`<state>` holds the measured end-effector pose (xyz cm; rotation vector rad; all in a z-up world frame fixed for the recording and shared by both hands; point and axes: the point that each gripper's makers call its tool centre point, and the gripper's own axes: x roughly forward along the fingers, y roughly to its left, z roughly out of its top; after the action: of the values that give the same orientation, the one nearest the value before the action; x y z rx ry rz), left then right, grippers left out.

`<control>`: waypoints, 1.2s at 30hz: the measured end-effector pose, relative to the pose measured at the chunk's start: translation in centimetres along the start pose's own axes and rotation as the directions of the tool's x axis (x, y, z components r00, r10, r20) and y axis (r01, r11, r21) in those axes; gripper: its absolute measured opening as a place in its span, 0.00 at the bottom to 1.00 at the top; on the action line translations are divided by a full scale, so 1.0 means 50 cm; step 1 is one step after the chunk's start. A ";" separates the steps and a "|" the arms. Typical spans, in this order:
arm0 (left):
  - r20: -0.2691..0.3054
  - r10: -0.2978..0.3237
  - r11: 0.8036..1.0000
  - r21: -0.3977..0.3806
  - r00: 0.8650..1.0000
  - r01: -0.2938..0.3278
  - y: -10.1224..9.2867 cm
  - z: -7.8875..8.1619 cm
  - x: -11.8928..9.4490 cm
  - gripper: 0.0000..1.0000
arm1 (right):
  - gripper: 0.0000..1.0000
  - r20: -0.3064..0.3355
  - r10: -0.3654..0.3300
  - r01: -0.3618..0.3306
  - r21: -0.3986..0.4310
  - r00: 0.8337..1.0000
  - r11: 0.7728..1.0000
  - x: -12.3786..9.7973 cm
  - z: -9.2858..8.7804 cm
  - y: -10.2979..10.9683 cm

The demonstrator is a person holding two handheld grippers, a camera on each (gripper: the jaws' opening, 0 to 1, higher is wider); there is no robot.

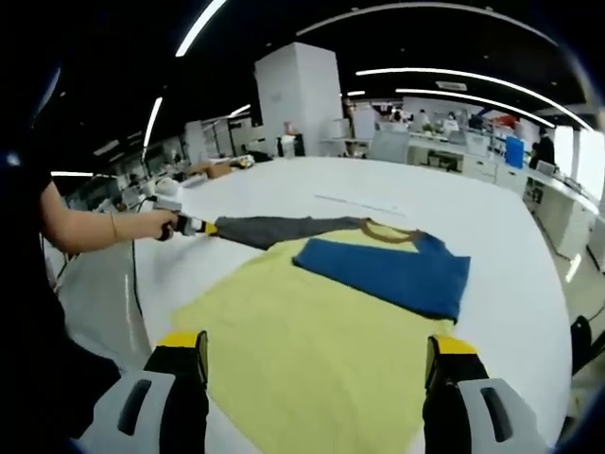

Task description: Fold the garment on the visible template until the final outline fits inside the template.

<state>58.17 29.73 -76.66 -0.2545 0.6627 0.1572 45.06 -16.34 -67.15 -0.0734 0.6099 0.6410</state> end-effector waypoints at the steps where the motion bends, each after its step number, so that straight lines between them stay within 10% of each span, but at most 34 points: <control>1: 0.003 0.000 1.000 -0.011 1.000 0.000 0.000 0.001 0.001 0.03 | 0.95 -0.002 -0.003 0.003 0.000 1.000 1.000 -0.001 -0.002 -0.001; 36: 0.089 -0.156 0.986 0.065 0.984 0.151 -0.149 0.093 -0.035 0.00 | 0.97 0.012 0.008 -0.008 0.009 1.000 1.000 -0.006 -0.005 0.004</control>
<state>61.22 23.79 -70.66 -0.2401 0.5512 0.0022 44.65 -16.40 -67.18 -0.0589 0.6012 0.6462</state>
